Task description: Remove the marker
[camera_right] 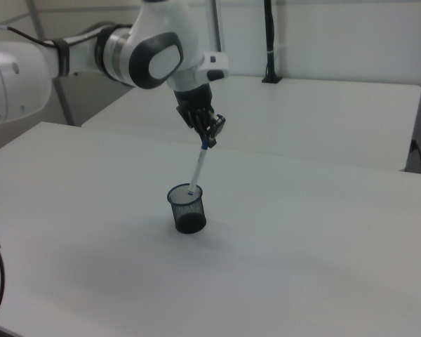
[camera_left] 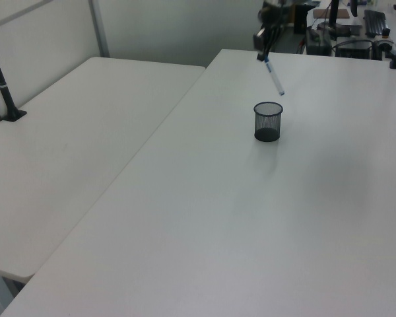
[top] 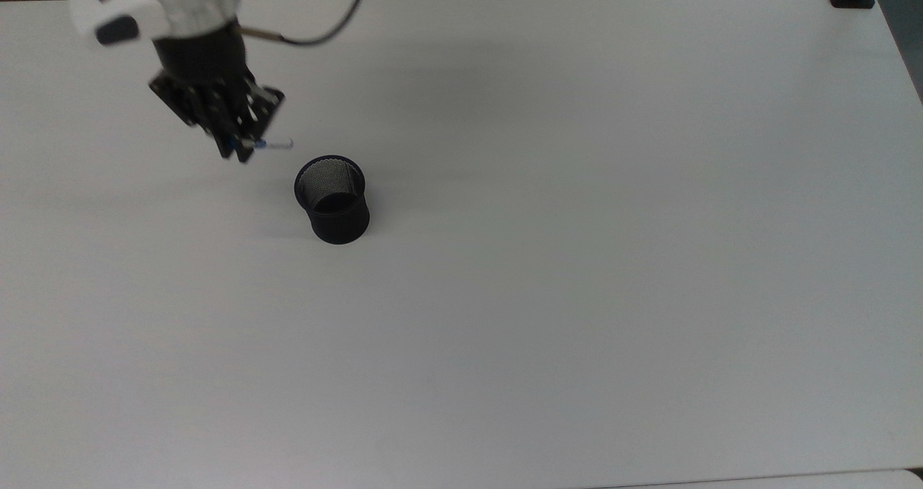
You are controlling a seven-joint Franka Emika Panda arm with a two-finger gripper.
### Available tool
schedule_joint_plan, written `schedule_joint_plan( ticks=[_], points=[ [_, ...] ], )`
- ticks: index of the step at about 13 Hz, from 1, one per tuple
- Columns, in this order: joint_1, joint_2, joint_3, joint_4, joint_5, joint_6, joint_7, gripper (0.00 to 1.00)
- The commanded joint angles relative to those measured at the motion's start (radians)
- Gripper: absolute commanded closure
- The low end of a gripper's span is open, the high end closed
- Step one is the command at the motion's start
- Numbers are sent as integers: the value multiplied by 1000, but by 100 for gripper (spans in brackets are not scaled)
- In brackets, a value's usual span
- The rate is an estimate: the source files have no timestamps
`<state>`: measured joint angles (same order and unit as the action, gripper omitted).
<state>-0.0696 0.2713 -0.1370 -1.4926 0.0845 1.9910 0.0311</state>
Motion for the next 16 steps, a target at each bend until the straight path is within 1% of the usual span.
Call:
schedule_joint_plan(
  ticks=[1, 4, 6, 7, 8, 10, 11, 13, 14, 16],
  points=[
    [-35, -80, -1, -12, 69, -167, -166, 91],
    [-23, -72, 14, -3, 60, -305, -220, 91],
    [19, -57, 16, -18, 55, -444, -290, 91],
    [40, -40, 16, -32, 54, -461, -296, 91],
    [56, -17, 16, -35, 54, -465, -296, 91],
    [112, 28, 16, -35, 49, -463, -296, 89],
    [144, 52, 14, -34, 35, -459, -293, 89],
    [223, 97, 14, -32, -18, -452, -287, 87],
    [259, 138, 14, -32, -26, -442, -277, 87],
    [318, 208, 14, -34, -34, -397, -206, 87]
  ],
)
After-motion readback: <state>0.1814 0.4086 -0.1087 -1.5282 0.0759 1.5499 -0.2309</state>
